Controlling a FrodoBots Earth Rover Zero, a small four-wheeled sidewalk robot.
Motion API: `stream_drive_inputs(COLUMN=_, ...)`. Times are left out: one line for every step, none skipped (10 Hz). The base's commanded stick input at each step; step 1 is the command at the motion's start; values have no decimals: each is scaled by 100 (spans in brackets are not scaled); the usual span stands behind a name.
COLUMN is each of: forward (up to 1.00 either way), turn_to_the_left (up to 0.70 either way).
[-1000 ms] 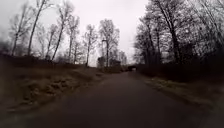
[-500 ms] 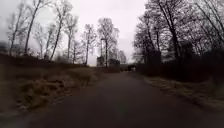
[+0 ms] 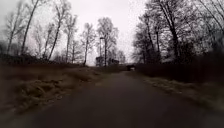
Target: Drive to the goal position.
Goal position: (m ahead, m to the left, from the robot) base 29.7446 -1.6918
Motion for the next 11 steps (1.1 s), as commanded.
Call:
stream_drive_inputs(forward=70, turn_to_the_left=0)
stream_drive_inputs(forward=70, turn_to_the_left=0)
stream_drive_inputs(forward=70, turn_to_the_left=0)
stream_drive_inputs(forward=70, turn_to_the_left=0)
stream_drive_inputs(forward=70, turn_to_the_left=0)
stream_drive_inputs(forward=70, turn_to_the_left=0)
stream_drive_inputs(forward=70, turn_to_the_left=0)
stream_drive_inputs(forward=70, turn_to_the_left=0)
stream_drive_inputs(forward=70, turn_to_the_left=0)
stream_drive_inputs(forward=70, turn_to_the_left=0)
stream_drive_inputs(forward=70, turn_to_the_left=0)
